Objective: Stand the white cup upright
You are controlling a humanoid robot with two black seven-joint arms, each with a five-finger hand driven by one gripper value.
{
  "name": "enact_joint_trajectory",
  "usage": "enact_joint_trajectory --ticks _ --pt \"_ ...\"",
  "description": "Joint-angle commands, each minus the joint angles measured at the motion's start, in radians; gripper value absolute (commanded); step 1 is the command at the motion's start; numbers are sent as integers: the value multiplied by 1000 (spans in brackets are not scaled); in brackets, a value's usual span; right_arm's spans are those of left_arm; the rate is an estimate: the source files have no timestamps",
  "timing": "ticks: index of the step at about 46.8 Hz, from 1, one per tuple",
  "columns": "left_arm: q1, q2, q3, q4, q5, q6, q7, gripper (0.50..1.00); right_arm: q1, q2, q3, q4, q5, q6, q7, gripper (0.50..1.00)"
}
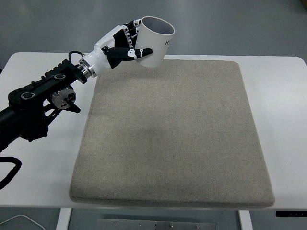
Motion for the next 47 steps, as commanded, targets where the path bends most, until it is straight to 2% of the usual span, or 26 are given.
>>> enact_joint_trajectory --ticks 1,12,29,47 --pt "11 -3 -11 2 -11 -20 -13 500 0 0 0 0 0 0 0 930" --pt "37 -44 -16 16 -22 -24 -49 500 0 0 0 0 1 0 0 930" --pt "63 -60 -17 22 -22 -26 -102 500 0 0 0 0 0 0 0 930" --pt "84 -61 -16 25 -19 -38 -119 500 0 0 0 0 0 0 0 930"
